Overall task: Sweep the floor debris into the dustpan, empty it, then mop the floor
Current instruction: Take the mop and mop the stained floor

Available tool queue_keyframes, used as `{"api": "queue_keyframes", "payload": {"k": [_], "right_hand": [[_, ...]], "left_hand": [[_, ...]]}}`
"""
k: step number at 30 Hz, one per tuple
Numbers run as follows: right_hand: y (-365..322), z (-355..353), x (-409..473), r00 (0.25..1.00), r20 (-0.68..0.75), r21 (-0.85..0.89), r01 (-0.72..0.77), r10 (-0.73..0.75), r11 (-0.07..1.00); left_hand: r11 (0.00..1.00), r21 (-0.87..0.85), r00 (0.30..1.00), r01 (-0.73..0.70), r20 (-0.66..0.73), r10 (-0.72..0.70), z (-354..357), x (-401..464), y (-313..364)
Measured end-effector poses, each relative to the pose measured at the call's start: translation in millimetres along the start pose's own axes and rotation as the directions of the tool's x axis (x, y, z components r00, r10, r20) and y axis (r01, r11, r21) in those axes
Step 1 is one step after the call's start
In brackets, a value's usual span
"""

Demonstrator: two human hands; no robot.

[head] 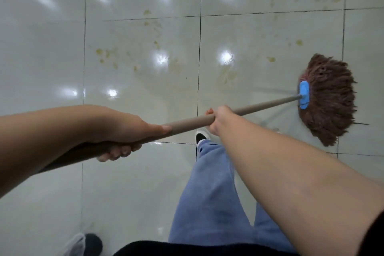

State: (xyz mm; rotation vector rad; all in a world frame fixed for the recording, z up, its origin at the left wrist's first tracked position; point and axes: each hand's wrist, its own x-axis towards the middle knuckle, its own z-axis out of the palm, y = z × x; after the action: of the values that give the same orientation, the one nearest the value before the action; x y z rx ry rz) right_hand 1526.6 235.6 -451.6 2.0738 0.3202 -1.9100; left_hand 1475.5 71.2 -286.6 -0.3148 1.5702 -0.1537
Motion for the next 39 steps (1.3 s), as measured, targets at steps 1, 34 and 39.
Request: {"api": "queue_keyframes", "payload": {"k": [1, 34, 39], "right_hand": [[-0.1, 2.0, 0.5, 1.000, 0.013, -0.004, 0.010, -0.010, 1.000], [-159.5, 72.7, 62.4, 0.962, -0.154, 0.135, 0.245, -0.224, 0.960], [-23.1, 215.1, 65.5, 0.975, -0.081, 0.111, 0.216, -0.208, 0.970]], "left_hand": [[1.000, 0.008, 1.000, 0.008, 0.013, -0.008, -2.7, -0.9, 3.9], [0.922, 0.176, 0.939, -0.344, 0.099, 0.331, -150.8, 70.4, 154.0], [0.943, 0.246, 0.974, -0.224, 0.041, 0.221, -253.4, 115.4, -3.3]]}}
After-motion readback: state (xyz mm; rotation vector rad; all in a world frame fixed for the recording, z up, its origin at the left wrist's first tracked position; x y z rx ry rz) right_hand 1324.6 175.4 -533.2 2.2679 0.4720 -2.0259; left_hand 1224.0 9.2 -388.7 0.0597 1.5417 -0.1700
